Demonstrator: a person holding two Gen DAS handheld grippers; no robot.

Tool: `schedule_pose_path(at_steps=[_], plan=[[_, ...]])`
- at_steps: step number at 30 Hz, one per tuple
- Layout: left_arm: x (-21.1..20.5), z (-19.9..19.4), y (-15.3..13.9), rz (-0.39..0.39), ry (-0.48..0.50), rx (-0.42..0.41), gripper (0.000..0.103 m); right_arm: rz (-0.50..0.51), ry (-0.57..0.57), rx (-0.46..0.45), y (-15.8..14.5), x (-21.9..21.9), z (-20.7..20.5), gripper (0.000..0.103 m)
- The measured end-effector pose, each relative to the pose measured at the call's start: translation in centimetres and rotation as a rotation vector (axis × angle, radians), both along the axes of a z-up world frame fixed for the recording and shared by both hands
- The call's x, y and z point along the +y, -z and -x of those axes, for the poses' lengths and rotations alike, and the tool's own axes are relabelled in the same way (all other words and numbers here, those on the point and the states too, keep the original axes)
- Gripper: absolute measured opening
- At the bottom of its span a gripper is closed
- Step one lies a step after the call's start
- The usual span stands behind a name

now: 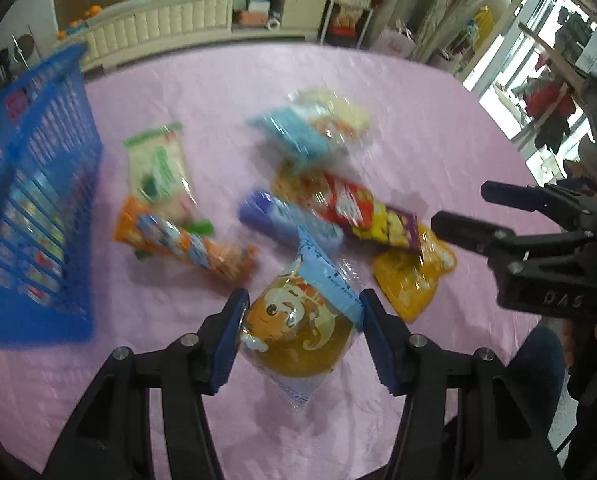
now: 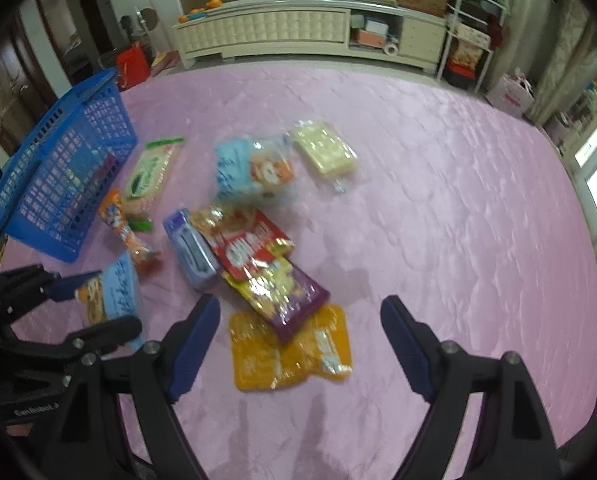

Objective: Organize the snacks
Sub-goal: 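Grasp the round cake pack with the left tool while the right tool grasps a blue cake pack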

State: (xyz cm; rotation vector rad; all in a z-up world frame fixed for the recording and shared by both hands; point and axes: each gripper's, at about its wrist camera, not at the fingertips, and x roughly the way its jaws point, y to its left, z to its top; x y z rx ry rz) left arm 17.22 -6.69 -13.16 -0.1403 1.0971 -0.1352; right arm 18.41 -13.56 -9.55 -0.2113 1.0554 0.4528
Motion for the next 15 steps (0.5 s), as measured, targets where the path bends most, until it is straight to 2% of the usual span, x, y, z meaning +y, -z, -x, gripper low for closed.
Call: schedule_pose_path(at_steps=[6,12,15], plan=[[2.1,-1.5,-2.1,-0.057,-0.037,-0.053,0.054,0.032,-0.06,-0.038,-1.3,3.2,-2.0,0.086],[3.7,-3.6,-2.6,-0.093,-0.037,-0.079,0.054,0.081,-0.102,-0.049,-1.0,6.7,-4.7,0.086],[4.5,-4.9,-2.0,-0.083,-0.052,-0.065,0.054,0.111,-0.11,-0.052,-0.2,8.1,-6.2,0.086]])
